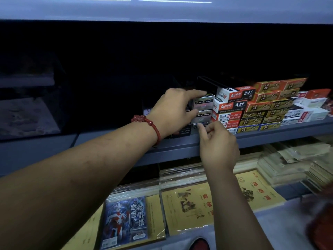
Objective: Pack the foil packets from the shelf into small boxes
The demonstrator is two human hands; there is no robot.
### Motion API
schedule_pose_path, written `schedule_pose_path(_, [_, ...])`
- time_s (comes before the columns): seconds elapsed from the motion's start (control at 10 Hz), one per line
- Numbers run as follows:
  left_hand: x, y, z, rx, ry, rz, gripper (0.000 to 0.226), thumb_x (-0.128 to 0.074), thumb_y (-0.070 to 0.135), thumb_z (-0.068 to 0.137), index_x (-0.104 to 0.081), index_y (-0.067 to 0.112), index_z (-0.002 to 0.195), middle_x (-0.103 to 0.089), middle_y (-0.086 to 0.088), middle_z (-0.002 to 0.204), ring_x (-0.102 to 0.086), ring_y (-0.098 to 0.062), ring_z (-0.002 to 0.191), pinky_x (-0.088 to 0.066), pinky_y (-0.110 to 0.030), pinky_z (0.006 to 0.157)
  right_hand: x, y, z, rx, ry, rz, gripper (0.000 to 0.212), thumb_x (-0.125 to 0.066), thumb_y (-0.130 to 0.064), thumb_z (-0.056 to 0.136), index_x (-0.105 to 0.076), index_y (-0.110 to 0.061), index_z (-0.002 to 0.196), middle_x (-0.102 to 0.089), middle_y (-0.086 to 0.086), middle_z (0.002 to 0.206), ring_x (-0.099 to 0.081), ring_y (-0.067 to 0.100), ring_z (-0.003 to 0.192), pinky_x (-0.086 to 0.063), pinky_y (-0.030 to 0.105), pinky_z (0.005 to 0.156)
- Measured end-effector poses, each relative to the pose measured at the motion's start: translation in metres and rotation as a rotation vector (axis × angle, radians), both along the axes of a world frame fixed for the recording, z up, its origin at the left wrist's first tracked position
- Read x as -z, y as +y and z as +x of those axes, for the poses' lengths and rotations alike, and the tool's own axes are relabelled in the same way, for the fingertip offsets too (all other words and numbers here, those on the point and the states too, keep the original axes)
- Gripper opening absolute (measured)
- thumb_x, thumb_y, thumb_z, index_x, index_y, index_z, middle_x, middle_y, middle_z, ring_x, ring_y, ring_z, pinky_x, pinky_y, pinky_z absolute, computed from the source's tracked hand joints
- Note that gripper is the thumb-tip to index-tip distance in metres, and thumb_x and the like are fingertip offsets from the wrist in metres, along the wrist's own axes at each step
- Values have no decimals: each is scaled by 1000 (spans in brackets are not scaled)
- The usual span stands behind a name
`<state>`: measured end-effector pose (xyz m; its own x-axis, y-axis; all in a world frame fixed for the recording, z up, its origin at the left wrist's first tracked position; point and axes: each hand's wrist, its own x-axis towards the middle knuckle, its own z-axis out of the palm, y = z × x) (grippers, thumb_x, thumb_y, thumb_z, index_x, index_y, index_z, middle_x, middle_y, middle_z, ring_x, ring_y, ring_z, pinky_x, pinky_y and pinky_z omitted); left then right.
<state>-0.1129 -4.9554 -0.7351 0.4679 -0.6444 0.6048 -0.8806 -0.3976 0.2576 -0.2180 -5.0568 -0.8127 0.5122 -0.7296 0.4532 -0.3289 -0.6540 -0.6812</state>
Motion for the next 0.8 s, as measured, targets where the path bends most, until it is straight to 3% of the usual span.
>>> schedule_pose_path(0.3, [4, 0, 3, -6, -3, 0, 55, -69, 30, 91, -55, 32, 144, -68, -1, 128, -63, -15, 116, -53, -34, 100, 2, -1, 5, 6, 29, -26, 43, -51, -58, 100, -59, -20, 81, -65, 1, 73, -57, 26, 67, -36, 31, 58])
schedule_pose_path(0.5, [-12, 8, -10, -37, -24, 175, 66, -68, 31, 93, -40, 33, 153, -57, -12, 127, -62, -25, 103, -54, -35, 84, -1, -1, -3, -76, 44, -35, 24, -58, -45, 100, -60, -23, 92, -67, -1, 81, -63, 26, 76, -50, 37, 63])
schedule_pose_path(0.6, [-32, 23, -22, -100, -40, 274, 80, -69, 37, 92, -25, 30, 158, -49, -16, 136, -61, -33, 110, -55, -40, 87, -7, 9, -17, -123, 90, -45, 17, -58, -34, 100, -61, -20, 108, -67, 1, 99, -62, 26, 88, -51, 38, 70])
schedule_pose_path(0.7, [-53, 48, -34, -108, -39, 338, 81, -69, 39, 92, -25, 24, 158, -49, -12, 139, -56, -33, 121, -51, -45, 97, -20, 21, -32, -182, 120, -113, 26, -58, -29, 100, -58, -17, 122, -62, 3, 116, -60, 27, 100, -49, 38, 73])
schedule_pose_path(0.8, [-62, 81, -52, -139, -84, 452, 73, -68, 41, 91, -36, 22, 153, -48, -9, 143, -54, -33, 125, -47, -46, 102, -43, 45, -47, -264, 257, -228, 37, -59, -28, 99, -54, -15, 133, -56, 5, 129, -55, 28, 116, -50, 40, 83])
